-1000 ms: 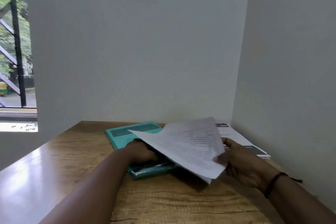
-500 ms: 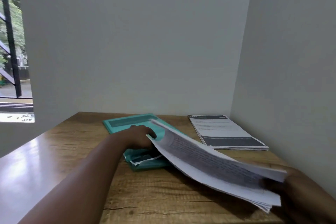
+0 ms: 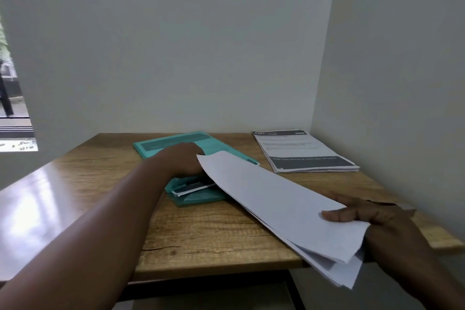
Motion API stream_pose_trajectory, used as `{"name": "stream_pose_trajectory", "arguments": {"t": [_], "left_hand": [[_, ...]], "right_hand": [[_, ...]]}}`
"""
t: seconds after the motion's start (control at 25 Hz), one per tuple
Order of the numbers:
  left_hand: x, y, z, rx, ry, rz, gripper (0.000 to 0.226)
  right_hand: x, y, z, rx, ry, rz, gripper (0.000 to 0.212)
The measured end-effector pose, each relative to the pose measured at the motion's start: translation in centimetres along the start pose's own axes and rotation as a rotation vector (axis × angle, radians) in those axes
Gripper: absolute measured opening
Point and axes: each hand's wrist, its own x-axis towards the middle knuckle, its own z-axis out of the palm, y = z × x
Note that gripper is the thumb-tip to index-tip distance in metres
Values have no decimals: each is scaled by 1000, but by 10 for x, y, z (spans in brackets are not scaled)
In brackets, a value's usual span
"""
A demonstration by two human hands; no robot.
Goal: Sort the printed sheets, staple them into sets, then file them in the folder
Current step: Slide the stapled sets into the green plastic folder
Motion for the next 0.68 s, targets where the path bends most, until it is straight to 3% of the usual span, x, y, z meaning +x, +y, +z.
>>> {"name": "stream_pose_trajectory", "arguments": {"t": [0.16,0.4,0.56,0.68], "left_hand": [[-1,8,1,127,32,32,23],[-4,20,-4,323,275,114,16],[-2,16,-8,225,521,3,24],[-2,20,-8,126,629,-53,26]], "right_hand": [[-4,4,-16,-128,-64,-87,46],[1,15,-35,-250,-96,-141,61],[3,9,-32,-233,-99,-134,63],[4,-2,-25,-137,-137,-74,50]]}}
